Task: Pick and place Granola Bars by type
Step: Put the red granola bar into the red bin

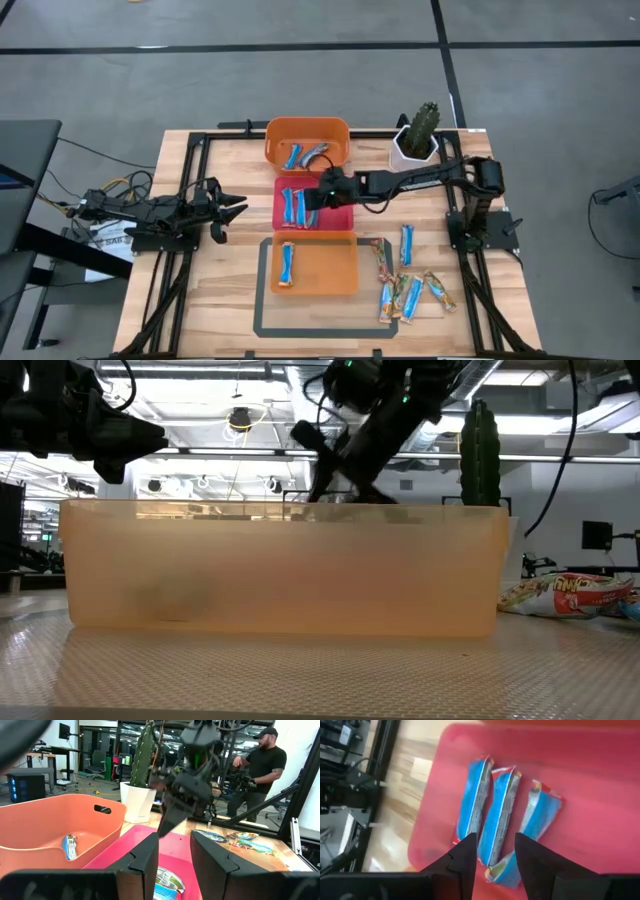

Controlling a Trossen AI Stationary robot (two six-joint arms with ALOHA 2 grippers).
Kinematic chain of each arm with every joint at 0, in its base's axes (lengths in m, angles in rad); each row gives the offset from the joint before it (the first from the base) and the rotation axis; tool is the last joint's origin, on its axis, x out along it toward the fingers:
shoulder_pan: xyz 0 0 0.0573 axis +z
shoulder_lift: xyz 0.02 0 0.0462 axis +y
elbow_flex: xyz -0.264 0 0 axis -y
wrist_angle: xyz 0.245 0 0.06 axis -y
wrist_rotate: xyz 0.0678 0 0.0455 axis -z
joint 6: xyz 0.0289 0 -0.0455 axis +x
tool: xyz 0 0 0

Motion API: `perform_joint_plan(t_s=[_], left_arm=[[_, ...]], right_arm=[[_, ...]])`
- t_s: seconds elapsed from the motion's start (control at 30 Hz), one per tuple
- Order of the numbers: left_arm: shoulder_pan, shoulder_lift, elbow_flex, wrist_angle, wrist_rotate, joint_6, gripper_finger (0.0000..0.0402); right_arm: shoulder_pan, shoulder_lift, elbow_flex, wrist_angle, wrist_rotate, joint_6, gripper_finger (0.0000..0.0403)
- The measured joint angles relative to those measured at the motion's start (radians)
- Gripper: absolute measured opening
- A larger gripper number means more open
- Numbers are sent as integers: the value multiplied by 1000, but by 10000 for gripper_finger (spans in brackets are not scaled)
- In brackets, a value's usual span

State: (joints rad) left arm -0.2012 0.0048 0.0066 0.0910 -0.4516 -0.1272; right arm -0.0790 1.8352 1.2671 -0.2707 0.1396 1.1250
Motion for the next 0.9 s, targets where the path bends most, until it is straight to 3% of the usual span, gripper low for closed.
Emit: perform_joint_plan(t_s=[0.3,0.53,0.9], left_arm=[[0,0,0,0,0,0,105],[0,0,0,0,0,0,105],[0,0,0,0,0,0,105]], right_arm=[[14,-184,0,-108,19,-8,123],[27,-336,0,-96,19,-60,123],[44,-417,0,-144,-5,-137,123]])
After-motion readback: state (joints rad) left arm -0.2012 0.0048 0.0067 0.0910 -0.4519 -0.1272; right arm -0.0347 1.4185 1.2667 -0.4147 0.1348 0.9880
